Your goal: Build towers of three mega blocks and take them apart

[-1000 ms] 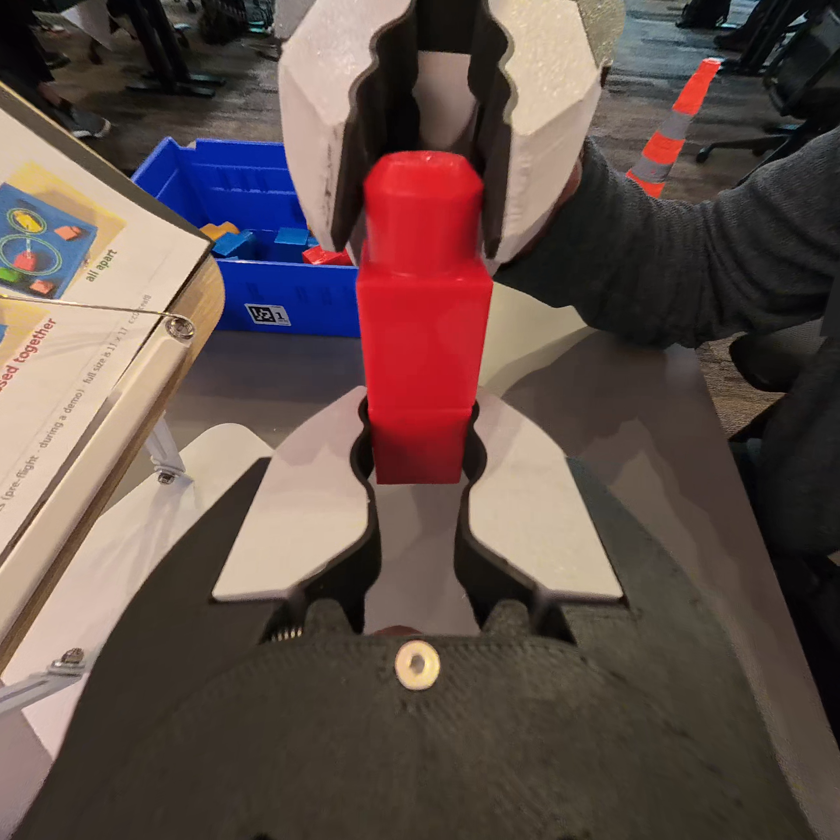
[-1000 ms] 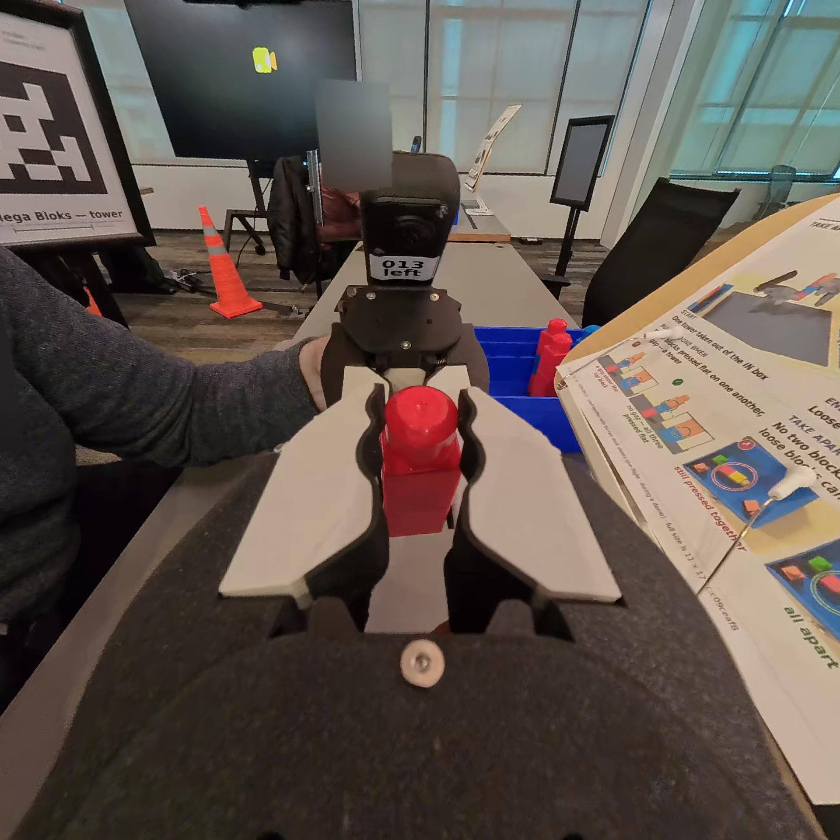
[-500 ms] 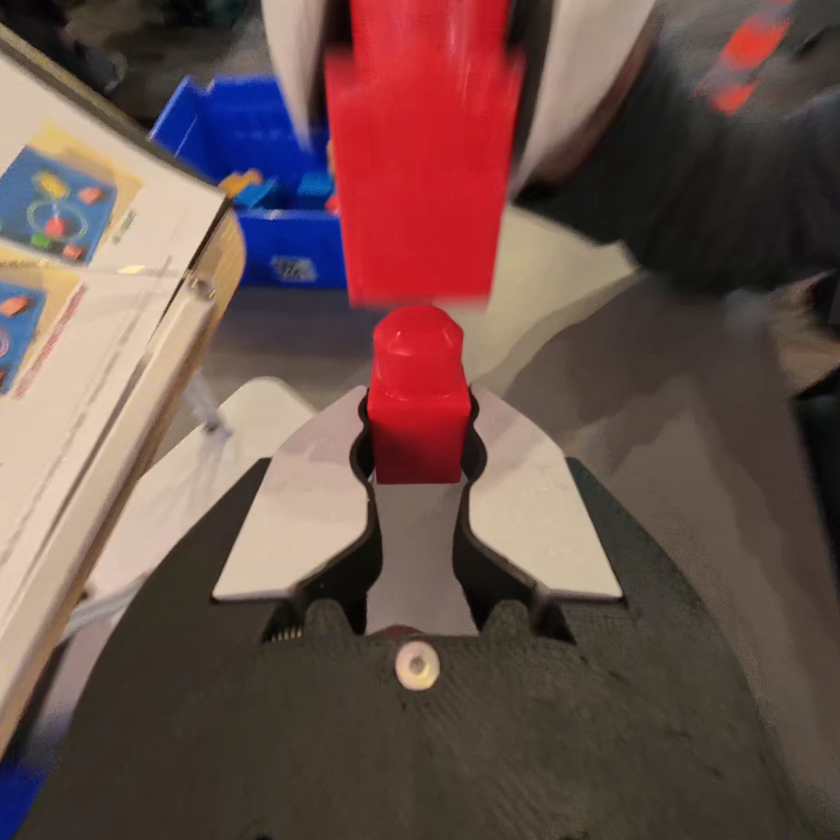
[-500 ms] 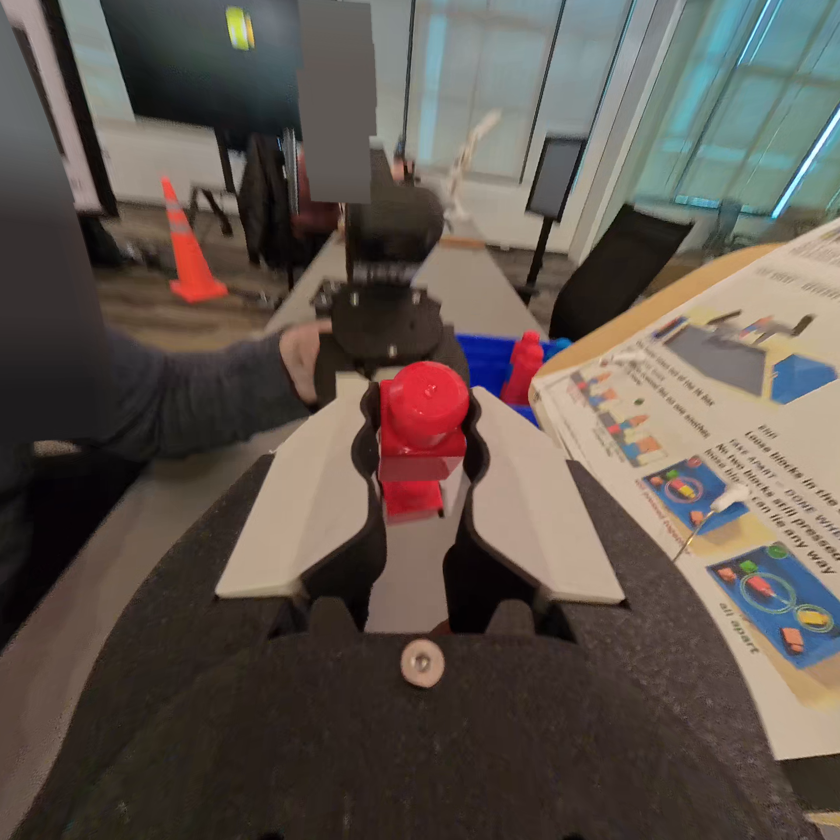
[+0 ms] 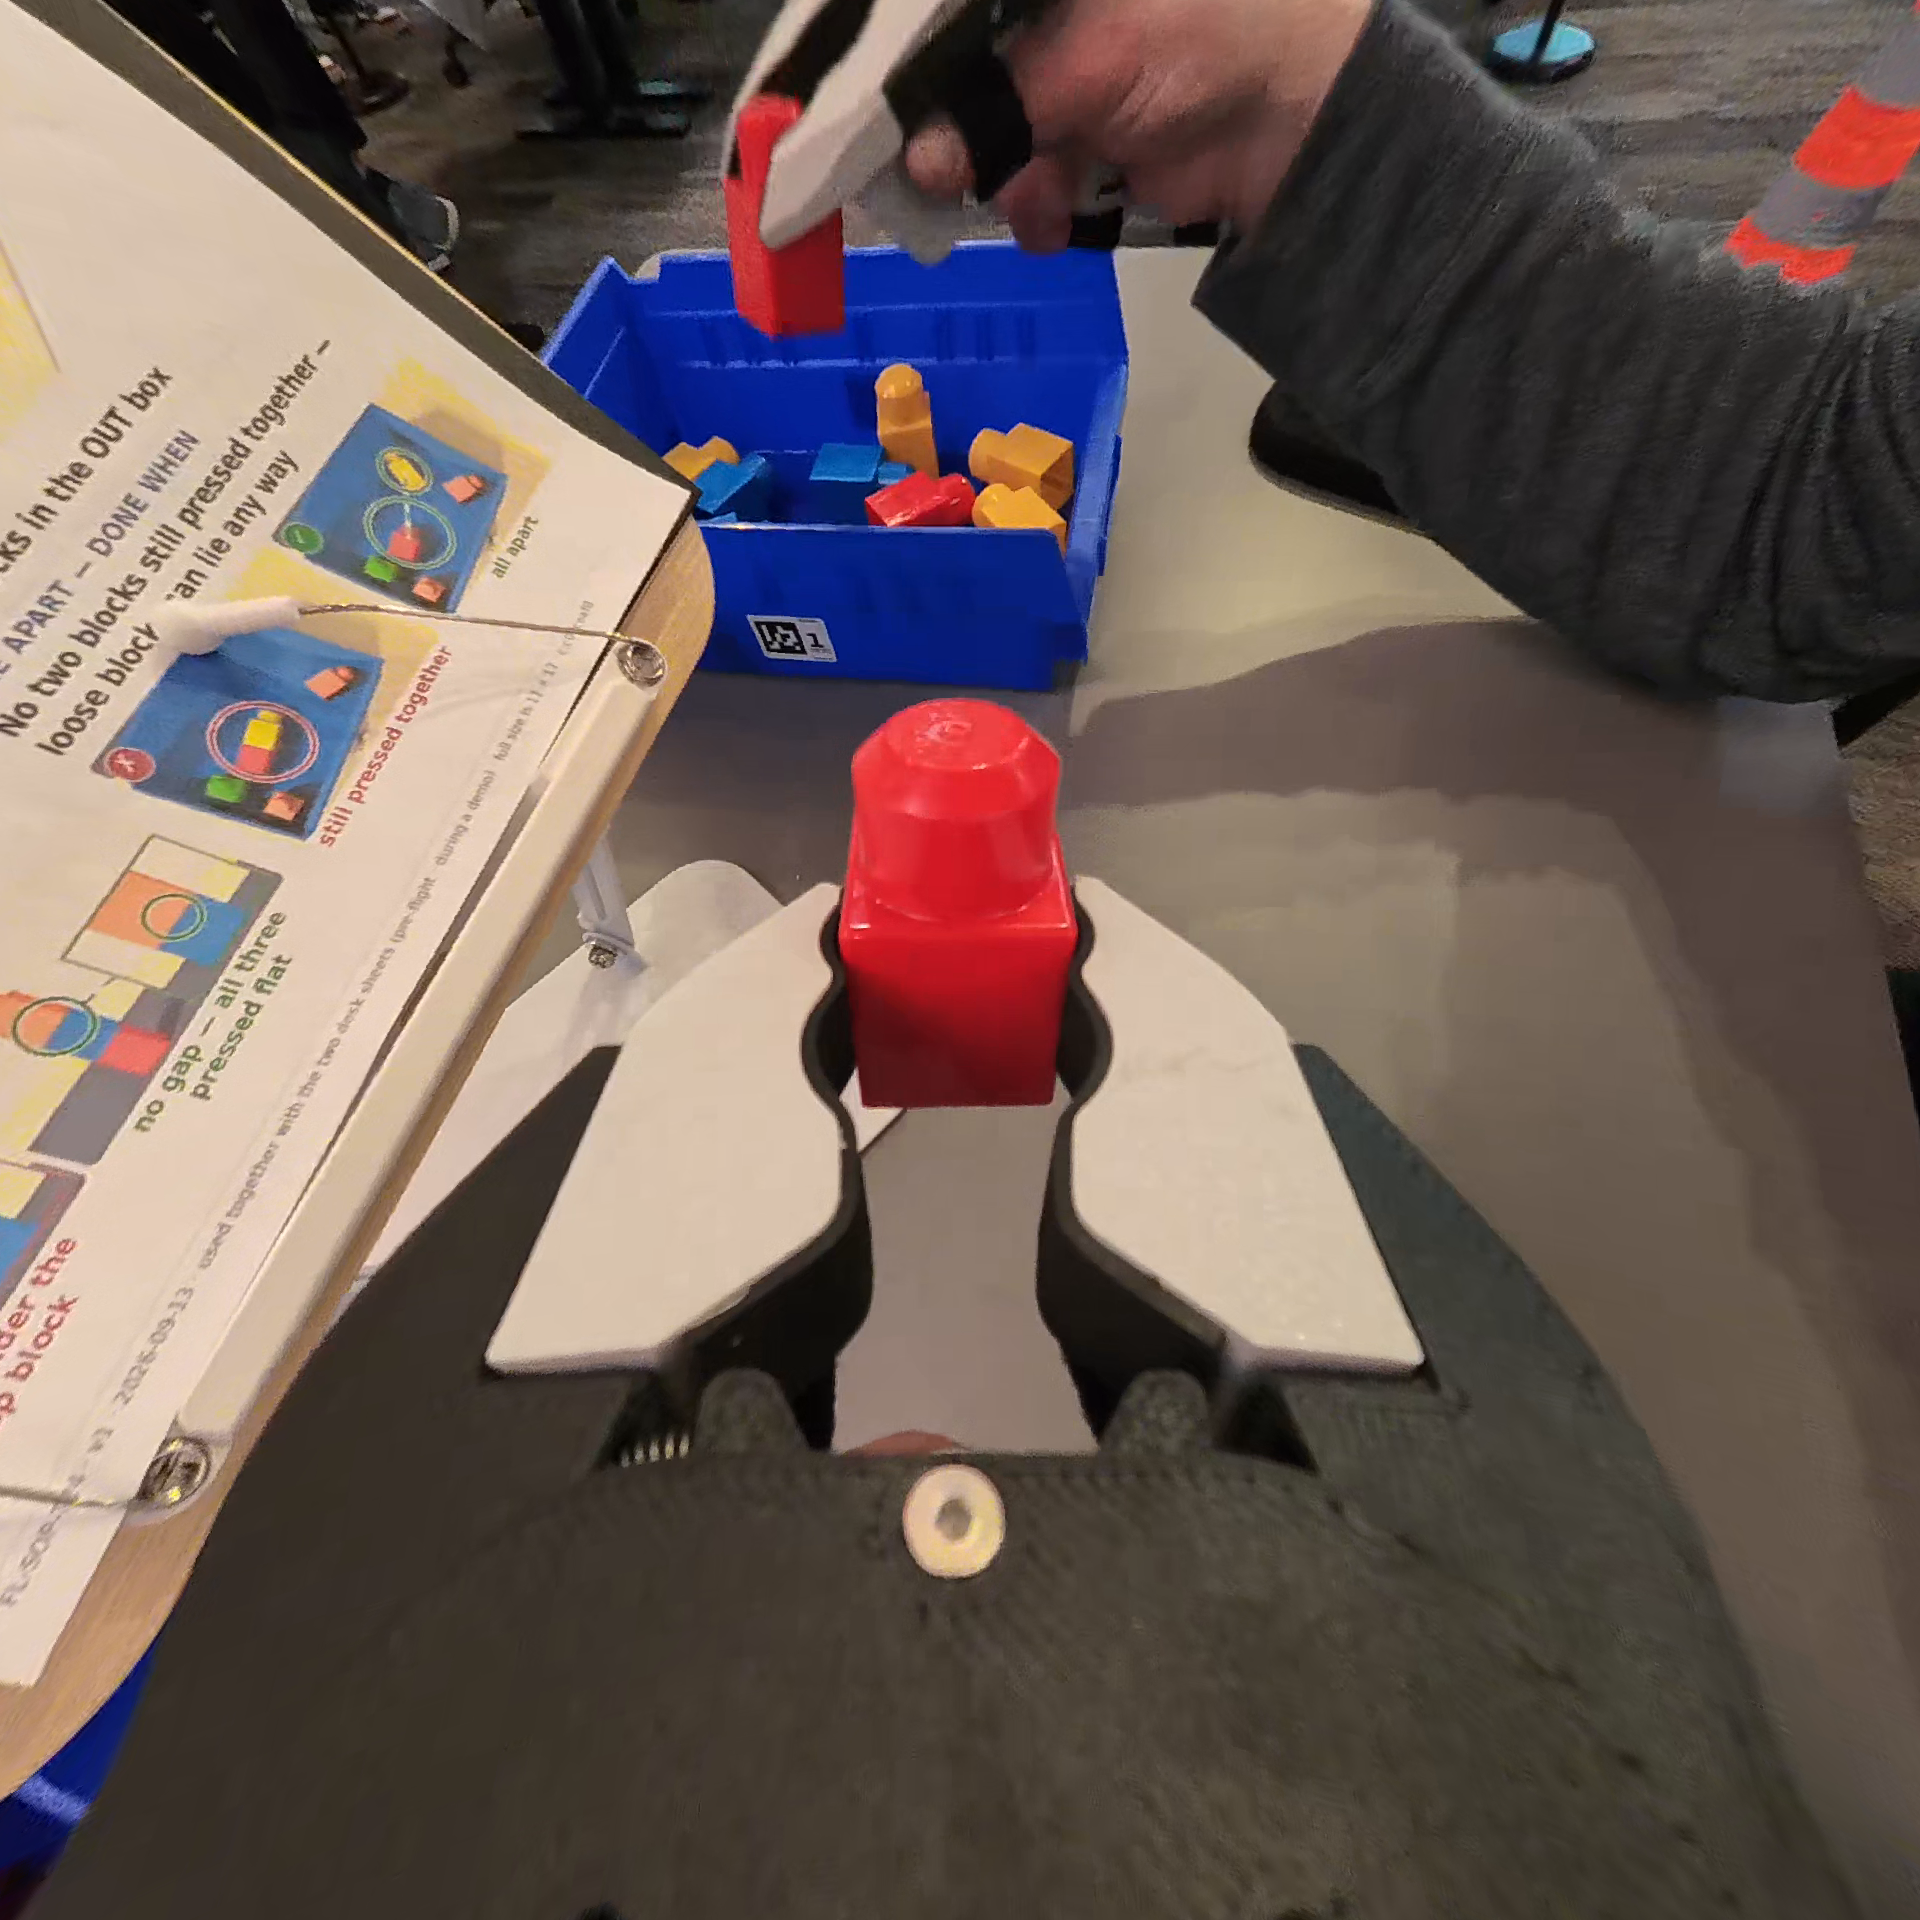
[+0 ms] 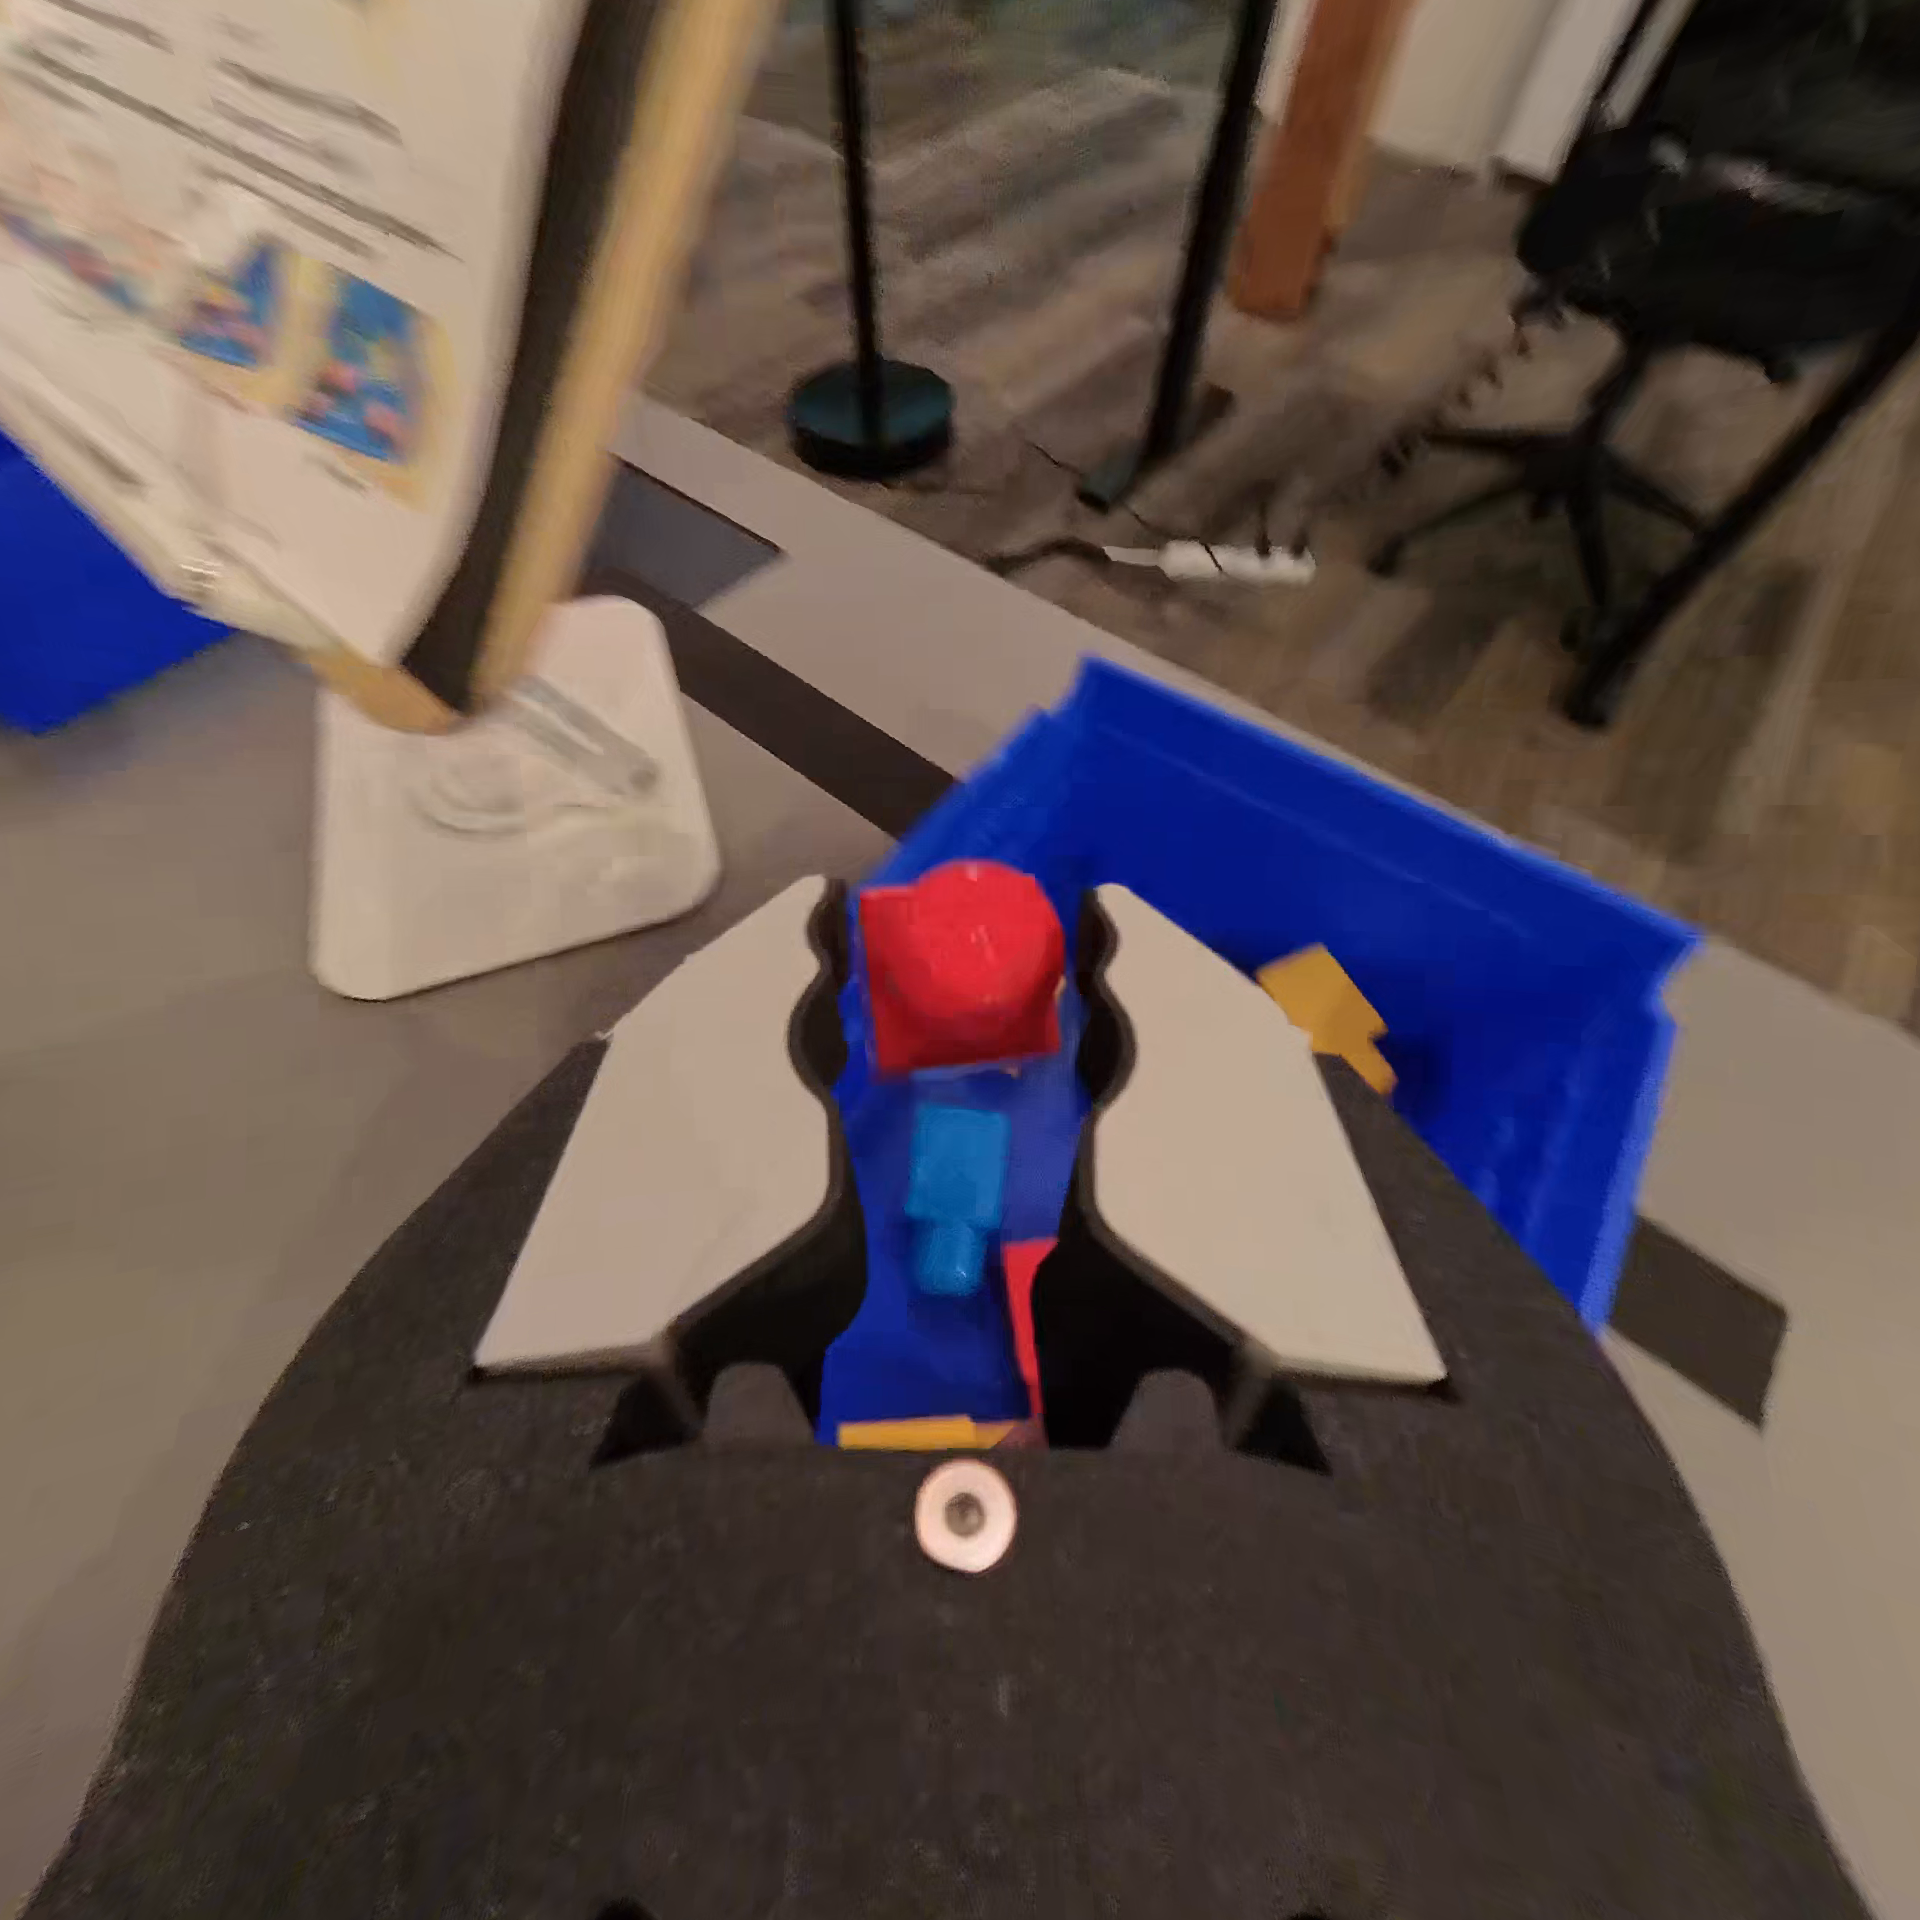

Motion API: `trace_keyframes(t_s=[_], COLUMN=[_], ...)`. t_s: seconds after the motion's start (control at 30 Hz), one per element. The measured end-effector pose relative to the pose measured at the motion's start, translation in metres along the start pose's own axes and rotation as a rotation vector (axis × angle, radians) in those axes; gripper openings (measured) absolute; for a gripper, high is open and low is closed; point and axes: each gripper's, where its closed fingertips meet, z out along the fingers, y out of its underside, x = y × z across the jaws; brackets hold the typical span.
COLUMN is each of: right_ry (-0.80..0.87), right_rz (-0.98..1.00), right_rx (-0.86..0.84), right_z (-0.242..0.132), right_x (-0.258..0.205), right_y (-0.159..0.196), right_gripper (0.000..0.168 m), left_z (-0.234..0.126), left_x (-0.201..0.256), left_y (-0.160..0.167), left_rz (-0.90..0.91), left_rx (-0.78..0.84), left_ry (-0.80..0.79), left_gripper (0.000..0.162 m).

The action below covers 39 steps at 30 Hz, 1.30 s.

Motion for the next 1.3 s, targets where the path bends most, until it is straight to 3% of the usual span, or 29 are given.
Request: trace_keyframes(t_s=[0.1, 0.23, 0.4, 0.53, 0.63, 0.8, 0.93, 1.17, 1.3], right_ry=[0.079, 0.040, -0.407, -0.682, -0.770, -0.797, -0.845, -0.887, -0.823], right_rz=[0.032, -0.063, -0.253, -0.377, -0.417, -0.418, -0.421, -0.357, -0.316], right_rx=[-0.069, 0.009, 0.221, 0.253, 0.237, 0.211, 0.222, 0.266, 0.340], right_z=[0.004, -0.004, -0.014, -0.012, -0.006, 0.006, 0.003, -0.006, -0.017], right_x=[0.023, -0.004, -0.146, -0.244, -0.280, -0.293, -0.300, -0.301, -0.278], right_y=[0.018, -0.011, -0.069, -0.073, -0.065, -0.056, -0.055, -0.065, -0.083], right_gripper=[0.054, 0.052, 0.050, 0.052, 0.052, 0.046, 0.031, 0.030, 0.029], left_z=[0.002, 0.008, 0.016, 0.023, 0.026, 0.028, 0.027, 0.022, 0.017], left_x=[-0.001, -0.001, 0.007, 0.016, 0.020, 0.025, 0.024, 0.028, 0.021], left_y=[0.000, -0.001, -0.009, -0.014, -0.015, -0.017, -0.017, -0.023, -0.022], left_rz=[-0.010, -0.018, -0.003, 0.012, 0.019, 0.023, 0.014, 0.006, 0.009], left_rx=[0.011, 0.025, 0.068, 0.087, 0.091, 0.104, 0.111, 0.154, 0.141], left_ry=[0.002, 0.015, 0.043, 0.072, 0.088, 0.112, 0.120, 0.149, 0.106], left_gripper=[0.035, 0.035, 0.035, 0.035, 0.035, 0.035, 0.035, 0.036, 0.049])
